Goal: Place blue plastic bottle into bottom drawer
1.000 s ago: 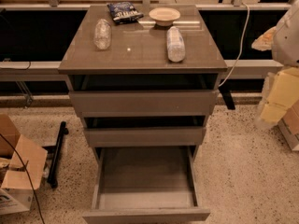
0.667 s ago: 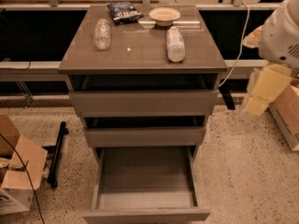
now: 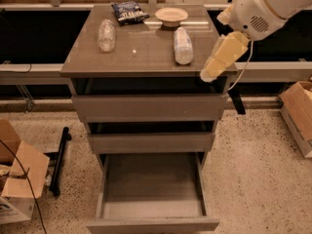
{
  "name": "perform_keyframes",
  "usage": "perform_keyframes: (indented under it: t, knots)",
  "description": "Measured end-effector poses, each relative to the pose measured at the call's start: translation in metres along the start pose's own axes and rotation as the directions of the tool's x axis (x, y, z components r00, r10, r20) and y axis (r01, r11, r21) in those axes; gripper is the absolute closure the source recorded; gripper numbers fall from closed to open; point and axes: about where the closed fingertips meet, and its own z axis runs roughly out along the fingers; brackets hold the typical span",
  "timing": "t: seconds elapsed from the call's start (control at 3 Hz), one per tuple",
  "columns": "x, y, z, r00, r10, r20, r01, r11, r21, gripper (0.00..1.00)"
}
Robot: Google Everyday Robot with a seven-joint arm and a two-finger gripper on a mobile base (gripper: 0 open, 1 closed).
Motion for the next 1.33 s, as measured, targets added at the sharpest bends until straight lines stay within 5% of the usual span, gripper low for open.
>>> perform_keyframes:
  t: [0.67,1.0,1.33]
  knots:
    - [-0.006,-0.002,0.016,0.997,0.049,0.055,-0.049,0.9988,-0.001,0.00]
    - [-0.023,-0.030,0.046,0.981,0.108,0.160,-0.113,0.9933,0.023,0.00]
    - [-0.037,-0.084,0.099,0.941,0.202,0.271,-0.220,0.9746,0.040,0.00]
